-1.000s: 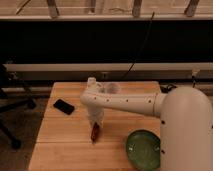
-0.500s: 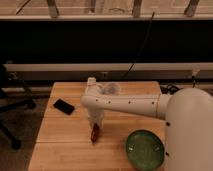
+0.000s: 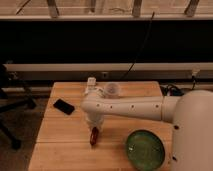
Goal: Drag the pepper across the table
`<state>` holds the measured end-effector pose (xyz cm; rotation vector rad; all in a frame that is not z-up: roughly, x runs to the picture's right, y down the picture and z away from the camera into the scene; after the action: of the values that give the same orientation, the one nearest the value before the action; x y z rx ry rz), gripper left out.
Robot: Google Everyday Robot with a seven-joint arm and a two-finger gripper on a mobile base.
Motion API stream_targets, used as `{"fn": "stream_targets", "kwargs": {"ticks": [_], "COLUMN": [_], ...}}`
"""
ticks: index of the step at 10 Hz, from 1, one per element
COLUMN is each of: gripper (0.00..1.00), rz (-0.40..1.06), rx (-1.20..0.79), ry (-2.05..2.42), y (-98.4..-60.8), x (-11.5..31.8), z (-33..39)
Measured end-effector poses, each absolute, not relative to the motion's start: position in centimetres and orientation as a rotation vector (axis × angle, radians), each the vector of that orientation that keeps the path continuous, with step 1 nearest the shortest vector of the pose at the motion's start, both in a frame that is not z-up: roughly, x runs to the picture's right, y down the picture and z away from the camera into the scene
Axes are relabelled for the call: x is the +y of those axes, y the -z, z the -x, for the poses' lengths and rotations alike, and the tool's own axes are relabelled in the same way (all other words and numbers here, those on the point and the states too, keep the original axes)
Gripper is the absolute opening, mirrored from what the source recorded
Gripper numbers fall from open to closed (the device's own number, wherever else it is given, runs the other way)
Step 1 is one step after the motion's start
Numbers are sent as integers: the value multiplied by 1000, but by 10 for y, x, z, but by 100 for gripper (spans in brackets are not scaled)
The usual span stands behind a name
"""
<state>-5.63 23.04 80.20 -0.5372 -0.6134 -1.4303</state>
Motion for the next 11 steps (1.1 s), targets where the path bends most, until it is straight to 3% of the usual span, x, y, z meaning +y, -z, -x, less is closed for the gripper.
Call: {"fn": "stream_targets", "kwargs": {"ticks": [11], "gripper": [0], "rz": [530], "rx": [-665], "ry": [1449], "y": [-768], "x": [256], "z": [63]}}
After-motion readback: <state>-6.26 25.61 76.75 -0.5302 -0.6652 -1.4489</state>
